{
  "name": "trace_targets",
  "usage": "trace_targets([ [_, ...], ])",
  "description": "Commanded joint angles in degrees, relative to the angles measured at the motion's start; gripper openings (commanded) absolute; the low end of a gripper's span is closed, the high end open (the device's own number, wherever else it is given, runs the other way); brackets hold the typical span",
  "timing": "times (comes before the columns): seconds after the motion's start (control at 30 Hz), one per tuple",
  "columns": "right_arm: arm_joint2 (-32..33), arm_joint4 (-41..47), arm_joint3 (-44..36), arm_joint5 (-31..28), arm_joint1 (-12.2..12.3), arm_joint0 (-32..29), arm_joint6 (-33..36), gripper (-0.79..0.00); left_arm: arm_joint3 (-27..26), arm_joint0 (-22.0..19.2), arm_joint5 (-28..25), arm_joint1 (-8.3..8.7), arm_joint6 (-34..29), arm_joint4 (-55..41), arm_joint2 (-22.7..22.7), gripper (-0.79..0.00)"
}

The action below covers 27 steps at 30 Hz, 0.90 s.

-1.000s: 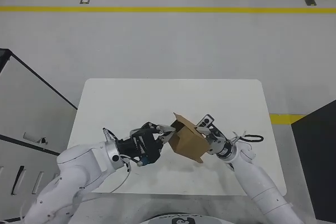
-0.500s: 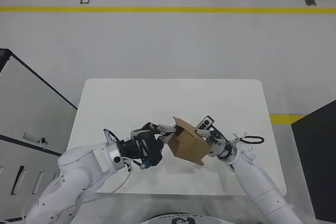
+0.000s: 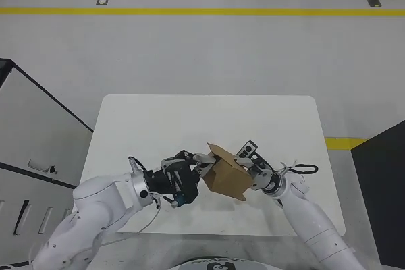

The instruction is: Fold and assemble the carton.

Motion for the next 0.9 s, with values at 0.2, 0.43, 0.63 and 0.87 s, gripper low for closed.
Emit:
trace_targets([
  [0.2,0.06,-0.03,0.29,0.47,0.05,0.03,-0.57,-0.785,0.00,0.29,0.64,-0.02,0.14,-0.49,-0.27,-0.785],
  [0.43,0.10,0.11,0.22,1.08,0.12,-0.13,-0.81,-0.785,0.00,-0.33,-0.21,0.08,0.27,2.72,0.05,-0.785],
  [0.63,0.10,0.21,0.48,1.63,0.17,-0.34,-1.32,-0.785,0.00,-0.81,-0.10,0.13,0.77,8.43,1.76,-0.785],
  [0.87,0.09,0.38,0.68,1.91,0.22,-0.53,-1.46,-0.785,0.00,-0.84,0.17,0.15,1.68,12.52,3.65,-0.785],
])
